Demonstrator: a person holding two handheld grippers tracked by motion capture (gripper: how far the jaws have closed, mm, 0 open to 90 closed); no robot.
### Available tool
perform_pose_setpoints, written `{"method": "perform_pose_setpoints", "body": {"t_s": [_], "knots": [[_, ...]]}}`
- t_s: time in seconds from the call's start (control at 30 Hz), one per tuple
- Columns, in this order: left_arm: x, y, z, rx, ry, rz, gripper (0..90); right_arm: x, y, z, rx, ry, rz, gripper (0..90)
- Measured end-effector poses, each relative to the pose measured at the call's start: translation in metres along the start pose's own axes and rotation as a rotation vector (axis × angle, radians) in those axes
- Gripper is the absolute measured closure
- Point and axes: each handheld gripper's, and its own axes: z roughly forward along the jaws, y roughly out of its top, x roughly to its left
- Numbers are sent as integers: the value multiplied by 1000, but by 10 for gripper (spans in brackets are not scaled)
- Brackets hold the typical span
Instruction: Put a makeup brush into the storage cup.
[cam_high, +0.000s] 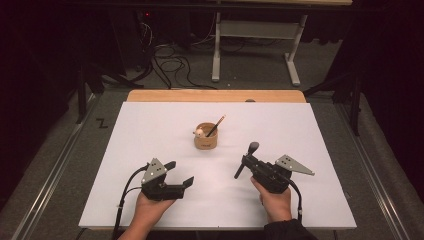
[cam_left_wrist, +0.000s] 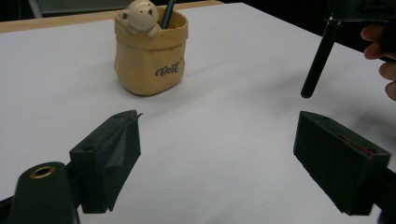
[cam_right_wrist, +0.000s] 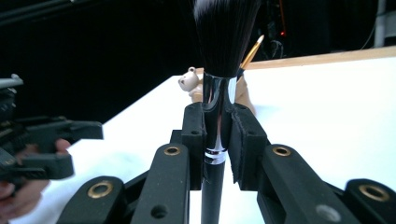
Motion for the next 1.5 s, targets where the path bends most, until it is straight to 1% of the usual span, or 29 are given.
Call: {"method": "perform_pose_setpoints", "body": {"t_s": [0.07, 0.2, 0.3, 0.4, 0.5, 0.57, 0.63, 0.7, 0.73, 0.8, 0.9, 0.97, 1.07, 1.13, 1.17, 1.23, 1.3, 1.43, 1.5], "knots": [[4, 0, -4, -6, 5, -1, 150, 0, 0, -1, 3, -11, -30, 789], [11, 1, -10, -20, 15, -10, 150, 1, 1, -3, 0, -26, -57, 789], [17, 0, -14, -25, 19, -13, 150, 1, 2, -4, 3, -45, -87, 789], [23, 0, -17, -18, 16, -5, 146, 2, 2, -5, 2, -57, -117, 789], [29, 0, -21, -16, 13, 9, 136, 2, 2, -6, -1, -64, -132, 789], [34, 0, -24, -17, 12, 9, 130, 2, 2, -7, -2, -72, -147, 789], [38, -1, -27, -14, 21, 11, 120, 2, 3, -7, -4, -77, -158, 789], [41, -3, -28, -19, 24, 6, 99, 2, 3, -8, -5, -83, -162, 789], [42, -5, -28, -23, 20, -5, 89, 2, 3, -9, -8, -87, -170, 789], [42, -9, -28, -23, 24, -8, 61, 1, 3, -9, -10, -101, -188, 789], [41, -11, -27, -7, 23, 7, 16, 1, 3, -9, -8, -105, -199, 789], [40, -11, -28, -5, 30, 27, 1, 3, 3, -8, -4, -108, -210, 789], [43, -12, -30, -15, 32, 10, 1, 5, 2, -6, 0, -114, -222, 788], [45, -12, -33, -20, 42, -1, 1, 7, 1, -6, 4, -118, -222, 788], [46, -12, -33, -21, 43, -7, 1, 8, 2, -5, 2, -113, -226, 788], [48, -13, -35, -12, 50, -1, 1, 9, 2, -5, -1, -113, -231, 787], [48, -13, -36, -18, 45, -4, 1, 11, 3, -5, -9, -109, -225, 788], [47, -11, -38, -26, 31, 5, 1, 14, 5, -5, -19, -99, -213, 787], [46, -11, -39, -27, 26, 10, 1, 15, 7, -4, -23, -94, -220, 787]]}}
